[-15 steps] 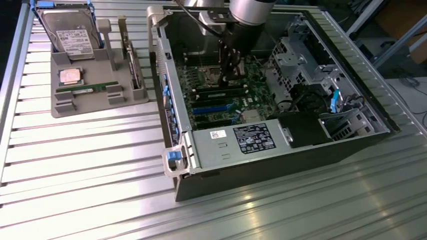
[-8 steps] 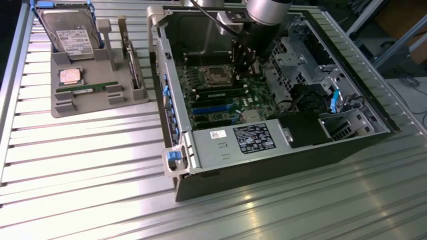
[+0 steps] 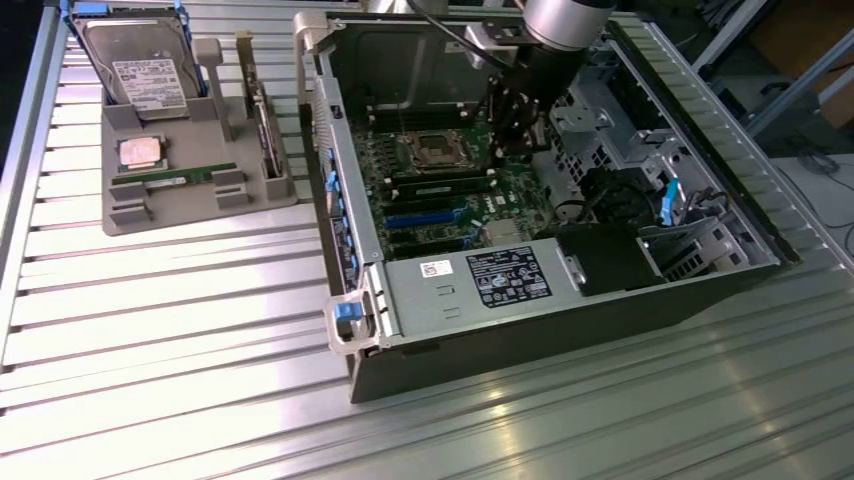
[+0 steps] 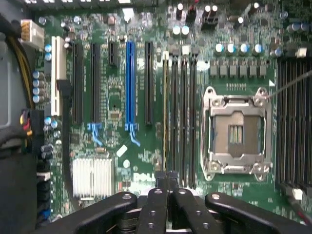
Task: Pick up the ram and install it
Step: 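Press down the ram until it locks into place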
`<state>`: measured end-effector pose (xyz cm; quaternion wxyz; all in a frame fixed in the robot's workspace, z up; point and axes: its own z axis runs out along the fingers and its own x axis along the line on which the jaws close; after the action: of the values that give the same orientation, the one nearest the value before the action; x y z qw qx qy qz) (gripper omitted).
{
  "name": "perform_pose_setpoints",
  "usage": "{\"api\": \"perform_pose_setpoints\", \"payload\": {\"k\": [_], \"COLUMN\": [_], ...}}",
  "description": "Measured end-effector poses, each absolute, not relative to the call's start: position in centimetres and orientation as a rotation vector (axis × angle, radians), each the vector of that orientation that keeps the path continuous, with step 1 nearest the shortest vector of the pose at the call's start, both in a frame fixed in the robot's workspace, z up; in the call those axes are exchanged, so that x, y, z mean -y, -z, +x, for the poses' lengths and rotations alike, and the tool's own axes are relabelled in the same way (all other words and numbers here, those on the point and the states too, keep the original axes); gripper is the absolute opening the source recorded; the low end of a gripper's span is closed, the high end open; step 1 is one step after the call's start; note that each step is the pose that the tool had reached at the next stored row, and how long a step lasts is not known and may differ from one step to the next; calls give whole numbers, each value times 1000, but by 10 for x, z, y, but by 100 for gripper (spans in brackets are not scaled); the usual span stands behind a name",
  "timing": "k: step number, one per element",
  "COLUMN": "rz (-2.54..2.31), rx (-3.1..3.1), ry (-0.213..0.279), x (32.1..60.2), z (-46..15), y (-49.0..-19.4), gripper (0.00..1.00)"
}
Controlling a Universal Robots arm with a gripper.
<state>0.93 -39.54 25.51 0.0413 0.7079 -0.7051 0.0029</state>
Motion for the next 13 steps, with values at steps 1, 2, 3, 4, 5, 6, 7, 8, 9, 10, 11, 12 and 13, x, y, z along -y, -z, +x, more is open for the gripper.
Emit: {"api": "perform_pose_setpoints", "payload": {"k": [1,2,3,4,5,6,7,8,9,10,11,12,13], "rz": [2168,2168,2169,2169,2169,2170,2170,2170,2171,2171,2171,2171,2171], "rx": [2159,2159,2160,2160,2160,2161,2161,2161,2161,2162,2162,2162,2162], "ry": [-8,-7,-6,-5,-4,-3,-3,-2,-2,-1,0,0,0], "x": [395,395,395,395,395,395,395,395,395,395,395,395,395], "z": [13,18,21,29,34,37,40,46,49,50,51,52,53], "y": [-255,-255,-255,-255,-255,-255,-256,-258,-261,-265,-268,-271,-281], "gripper": [11,11,11,11,11,11,11,11,11,11,11,11,11]}}
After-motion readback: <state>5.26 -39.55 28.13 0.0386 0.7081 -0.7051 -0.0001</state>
